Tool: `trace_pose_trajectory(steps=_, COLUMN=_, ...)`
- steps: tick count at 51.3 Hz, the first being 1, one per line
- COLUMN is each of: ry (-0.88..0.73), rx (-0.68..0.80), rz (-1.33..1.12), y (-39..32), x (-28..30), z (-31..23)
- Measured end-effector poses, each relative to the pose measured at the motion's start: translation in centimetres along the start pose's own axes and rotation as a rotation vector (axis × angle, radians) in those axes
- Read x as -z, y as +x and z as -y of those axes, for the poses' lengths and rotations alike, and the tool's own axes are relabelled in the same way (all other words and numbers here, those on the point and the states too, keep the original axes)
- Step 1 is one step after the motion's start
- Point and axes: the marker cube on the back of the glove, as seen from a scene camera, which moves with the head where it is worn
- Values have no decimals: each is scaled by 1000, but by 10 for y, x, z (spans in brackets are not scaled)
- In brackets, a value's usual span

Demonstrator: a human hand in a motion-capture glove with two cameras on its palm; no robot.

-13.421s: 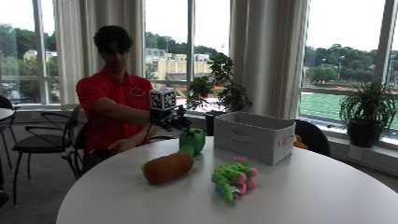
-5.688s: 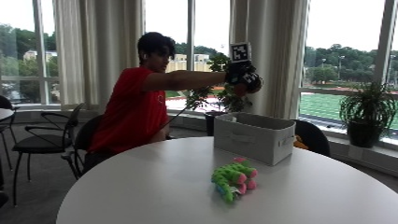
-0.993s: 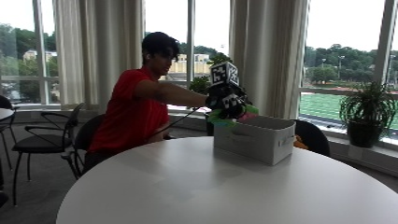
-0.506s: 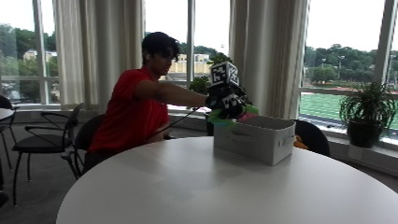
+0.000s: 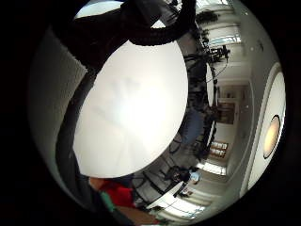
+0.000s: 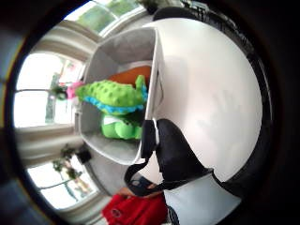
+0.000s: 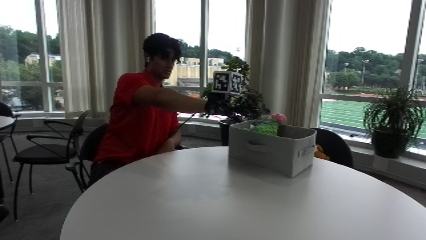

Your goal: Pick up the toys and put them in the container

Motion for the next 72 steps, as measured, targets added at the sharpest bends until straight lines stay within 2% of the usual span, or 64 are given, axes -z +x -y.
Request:
trace_pose_trajectory(steps=6, ry=78, rx=-76, rz=3, y=20, x=-25, z=-19)
trace_pose_trajectory(steps=18, ry=54, rx=-94, rz=69, y=64, x=-59, z=-48)
trace_pose_trajectory(steps=29, ry=41, rx=-105, rz=86, y=75, x=-79, z=-82)
trace_pose_trajectory(steps=43, ry=59, rx=-147, rz=106, y=117, x=-90, z=-95)
trace_pose_trajectory(steps=72, ry=25, rx=-155, rz=101, y=120, x=-122, z=-127)
